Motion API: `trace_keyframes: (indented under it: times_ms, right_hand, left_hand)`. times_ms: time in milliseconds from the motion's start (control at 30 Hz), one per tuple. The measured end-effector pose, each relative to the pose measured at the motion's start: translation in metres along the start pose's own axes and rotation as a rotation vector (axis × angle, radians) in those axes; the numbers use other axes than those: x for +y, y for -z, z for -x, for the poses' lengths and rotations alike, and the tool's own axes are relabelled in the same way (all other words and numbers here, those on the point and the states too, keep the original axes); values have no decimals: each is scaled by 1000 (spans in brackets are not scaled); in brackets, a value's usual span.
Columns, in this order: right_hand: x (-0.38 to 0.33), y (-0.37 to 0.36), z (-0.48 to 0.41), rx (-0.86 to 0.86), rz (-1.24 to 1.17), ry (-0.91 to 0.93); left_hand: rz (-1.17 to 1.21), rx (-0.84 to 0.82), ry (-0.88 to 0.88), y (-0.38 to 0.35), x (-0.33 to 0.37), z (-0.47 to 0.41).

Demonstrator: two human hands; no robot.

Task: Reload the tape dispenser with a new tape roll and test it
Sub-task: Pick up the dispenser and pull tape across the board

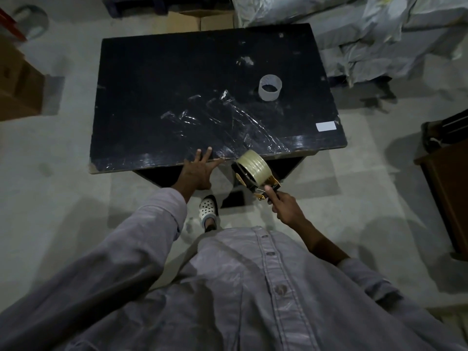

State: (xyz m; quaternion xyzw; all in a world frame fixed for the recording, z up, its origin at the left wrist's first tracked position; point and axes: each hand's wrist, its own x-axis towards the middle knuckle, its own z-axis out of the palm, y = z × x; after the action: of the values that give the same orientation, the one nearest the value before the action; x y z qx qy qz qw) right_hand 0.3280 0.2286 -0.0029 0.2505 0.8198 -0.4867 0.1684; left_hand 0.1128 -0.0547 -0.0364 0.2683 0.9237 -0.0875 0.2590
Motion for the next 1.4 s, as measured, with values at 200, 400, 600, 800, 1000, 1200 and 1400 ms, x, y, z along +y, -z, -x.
trace_keyframes:
  times_ms: [200,400,600,800,1000,1200,1400]
  right_hand:
    - [-10,-8,0,-18,-134,-124]
    - [-24,-13,-1,-17,-129,-173]
    - [75,-12,8,-150,249,-274]
    - [72,-7,39,-96,187,-493]
    - [45,3,31,-24,55,-296]
    - [16,2,10,82,-88,-66]
    - [-55,12,-24,342,154,101]
  left_hand:
    - [120,26,31,-11,4,2]
    - [178,9,27,-9,5,4]
    - [229,-30,19,0,1,6]
    - [291,59,107,-18,26,20]
    - [437,205,224,-42,49,45]
    - [559,324,312,-31,41,59]
    - [541,461,324,-5,20,54]
